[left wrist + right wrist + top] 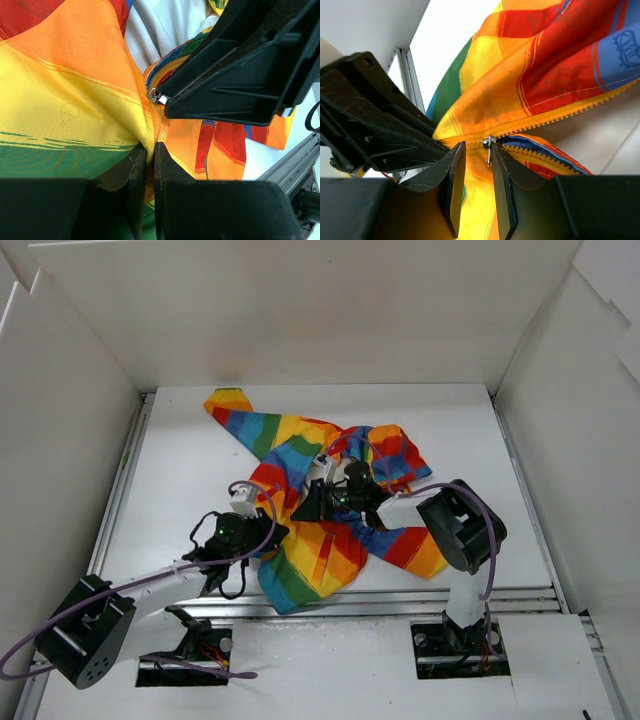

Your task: Zip up the jacket

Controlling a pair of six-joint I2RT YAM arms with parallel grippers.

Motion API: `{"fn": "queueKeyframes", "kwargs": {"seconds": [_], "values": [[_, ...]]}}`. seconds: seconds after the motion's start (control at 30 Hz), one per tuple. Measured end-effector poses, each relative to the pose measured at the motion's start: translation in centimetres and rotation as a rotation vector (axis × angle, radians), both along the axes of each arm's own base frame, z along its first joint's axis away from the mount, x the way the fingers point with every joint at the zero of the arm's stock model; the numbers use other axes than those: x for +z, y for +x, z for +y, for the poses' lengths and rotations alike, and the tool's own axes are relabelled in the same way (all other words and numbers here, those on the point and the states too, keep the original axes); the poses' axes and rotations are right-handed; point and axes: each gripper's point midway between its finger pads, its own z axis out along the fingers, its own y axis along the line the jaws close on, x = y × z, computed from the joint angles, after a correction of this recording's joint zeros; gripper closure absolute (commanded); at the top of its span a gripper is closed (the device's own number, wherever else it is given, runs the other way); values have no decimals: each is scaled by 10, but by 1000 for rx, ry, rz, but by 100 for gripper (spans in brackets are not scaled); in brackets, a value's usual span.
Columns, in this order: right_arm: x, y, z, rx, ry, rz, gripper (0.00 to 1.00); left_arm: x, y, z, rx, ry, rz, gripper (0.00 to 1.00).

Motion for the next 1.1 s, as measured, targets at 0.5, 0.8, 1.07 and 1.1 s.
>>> {"fn": "queueKeyframes", "kwargs": {"seconds": [0.5, 0.8, 1.07, 1.1], "values": [[-10, 1, -2, -11, -49, -4, 100, 5, 0, 1, 2, -9, -9, 100], [-13, 4, -5, -37, -76, 0, 100, 5, -1, 2, -1, -15, -2, 100], [44, 23, -33, -256, -234, -203, 100, 48, -6, 7, -3, -48, -72, 100], [55, 27, -38, -291, -253, -240, 100, 61, -5, 7, -3, -61, -97, 100]]}}
